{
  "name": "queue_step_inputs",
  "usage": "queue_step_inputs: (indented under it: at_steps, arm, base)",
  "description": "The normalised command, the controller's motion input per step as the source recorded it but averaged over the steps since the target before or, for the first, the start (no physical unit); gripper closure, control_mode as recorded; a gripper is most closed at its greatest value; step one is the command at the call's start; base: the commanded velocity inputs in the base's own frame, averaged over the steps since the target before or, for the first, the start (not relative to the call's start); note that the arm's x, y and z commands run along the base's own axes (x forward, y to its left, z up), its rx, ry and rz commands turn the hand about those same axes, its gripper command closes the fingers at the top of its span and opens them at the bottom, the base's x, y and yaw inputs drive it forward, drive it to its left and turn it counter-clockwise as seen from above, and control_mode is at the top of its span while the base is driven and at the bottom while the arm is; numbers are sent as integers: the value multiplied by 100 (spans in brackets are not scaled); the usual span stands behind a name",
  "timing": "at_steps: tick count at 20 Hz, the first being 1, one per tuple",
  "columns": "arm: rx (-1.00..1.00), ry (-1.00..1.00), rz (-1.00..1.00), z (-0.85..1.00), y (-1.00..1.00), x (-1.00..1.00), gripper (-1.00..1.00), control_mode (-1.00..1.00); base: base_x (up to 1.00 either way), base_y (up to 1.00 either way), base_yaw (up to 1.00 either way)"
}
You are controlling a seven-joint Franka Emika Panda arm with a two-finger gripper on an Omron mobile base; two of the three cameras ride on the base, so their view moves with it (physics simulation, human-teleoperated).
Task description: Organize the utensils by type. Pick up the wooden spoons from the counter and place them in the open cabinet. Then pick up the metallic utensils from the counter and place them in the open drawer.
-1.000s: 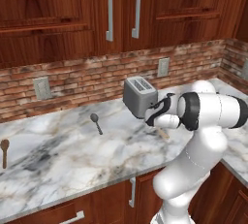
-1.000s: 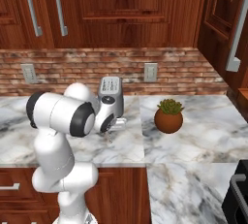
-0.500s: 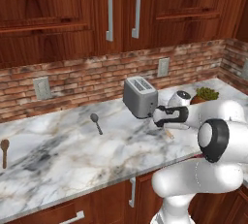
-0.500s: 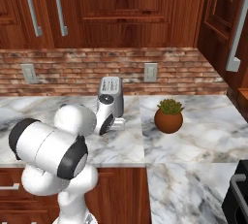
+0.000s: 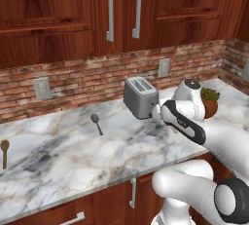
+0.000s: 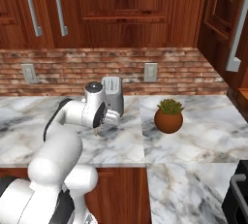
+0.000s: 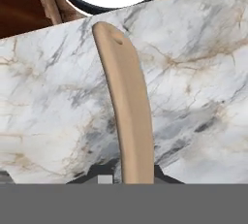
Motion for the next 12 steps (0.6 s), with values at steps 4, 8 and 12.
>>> queue_step_inputs:
  at_steps: [4, 8, 12]
  arm:
    - [24, 0, -26, 68, 0, -70, 100, -100]
    - [24, 0, -13, 57, 11, -62, 100, -100]
    - [16, 0, -2, 57, 29, -50, 100, -100]
  base:
    - [0, 0, 0]
    - [0, 0, 0]
    - [0, 0, 0]
